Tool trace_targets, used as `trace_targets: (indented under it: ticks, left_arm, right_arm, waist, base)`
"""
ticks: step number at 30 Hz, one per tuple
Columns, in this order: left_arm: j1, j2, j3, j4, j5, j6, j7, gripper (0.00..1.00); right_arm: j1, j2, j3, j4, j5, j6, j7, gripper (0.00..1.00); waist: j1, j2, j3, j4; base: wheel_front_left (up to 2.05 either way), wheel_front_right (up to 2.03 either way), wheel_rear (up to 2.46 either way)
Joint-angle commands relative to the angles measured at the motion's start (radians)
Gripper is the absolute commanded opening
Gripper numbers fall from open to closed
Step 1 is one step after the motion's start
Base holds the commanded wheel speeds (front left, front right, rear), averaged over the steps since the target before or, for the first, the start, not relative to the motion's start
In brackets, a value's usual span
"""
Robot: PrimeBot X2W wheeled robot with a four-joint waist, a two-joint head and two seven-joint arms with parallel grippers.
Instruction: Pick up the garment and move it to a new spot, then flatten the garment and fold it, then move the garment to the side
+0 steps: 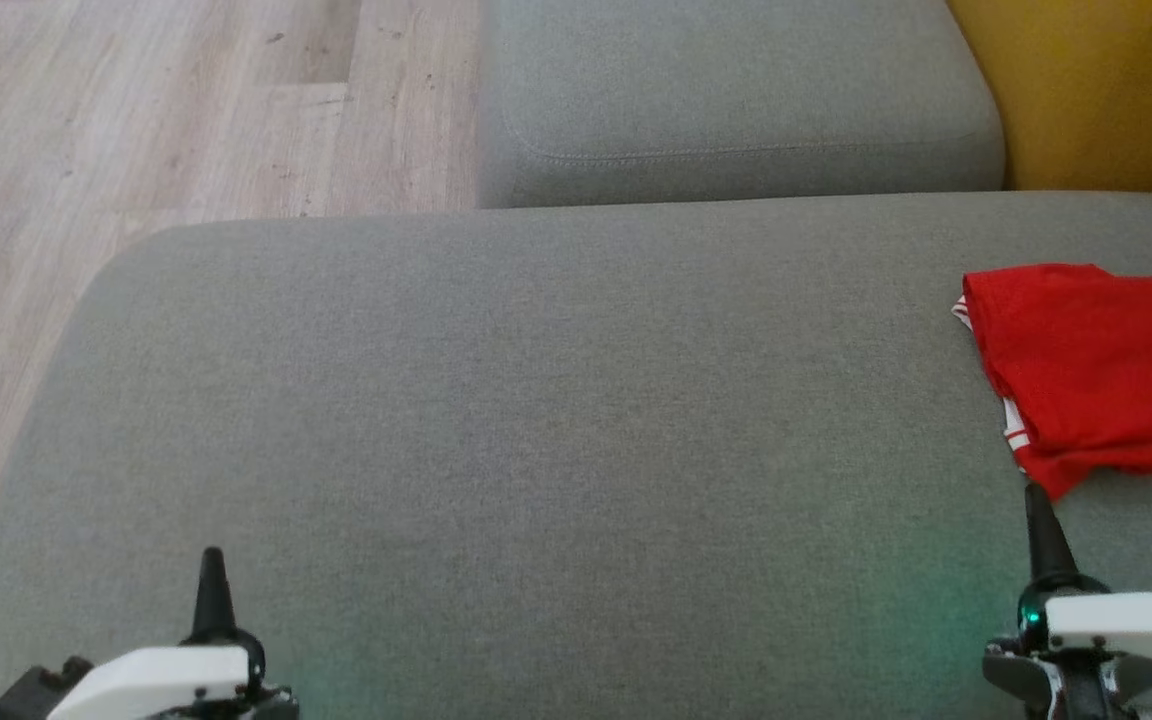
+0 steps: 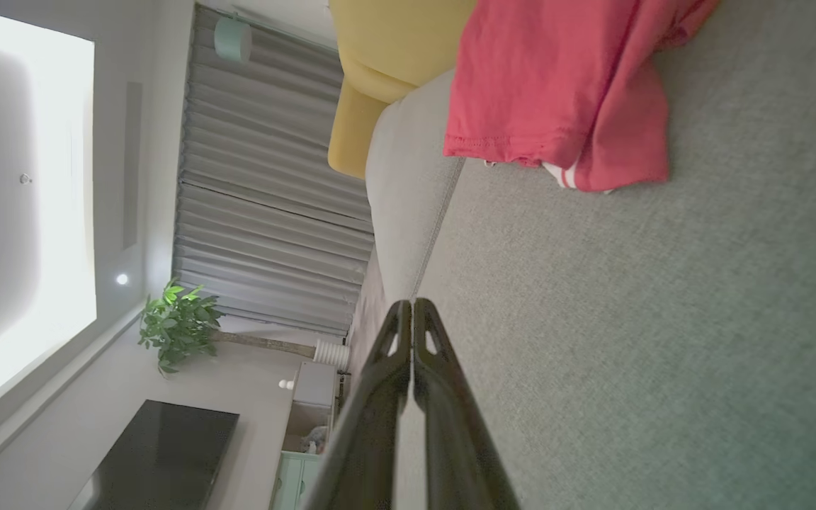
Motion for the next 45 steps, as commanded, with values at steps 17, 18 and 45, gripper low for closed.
trace_targets:
  ticks: [17, 18, 45]
  left_arm:
    - [-0.110, 0.000, 0.081, -0.039, -0.204, -0.041, 0.053, 0.00]
    - [-0.113, 0.000, 0.083, -0.040, -0.216, -0.042, 0.056, 0.00]
    - [-0.138, -0.001, 0.107, -0.043, -0.324, -0.059, 0.083, 0.00]
  right_arm:
    - [-0.109, -0.007, -0.015, -0.045, 0.214, 0.006, 0.052, 0.00]
    - [-0.112, -0.007, -0.017, -0.046, 0.225, 0.006, 0.055, 0.00]
    - [-0.141, -0.008, -0.030, -0.048, 0.336, 0.007, 0.082, 0.00]
  waist:
    - [-0.0001, 0.0000, 0.038, -0.010]
    - [-0.0001, 0.0000, 0.041, -0.010]
    - [-0.0001, 0.0000, 0.062, -0.016]
  base:
    - [0.00, 0.00, 0.00]
    - [0.00, 0.00, 0.00]
    - [0.00, 0.00, 0.00]
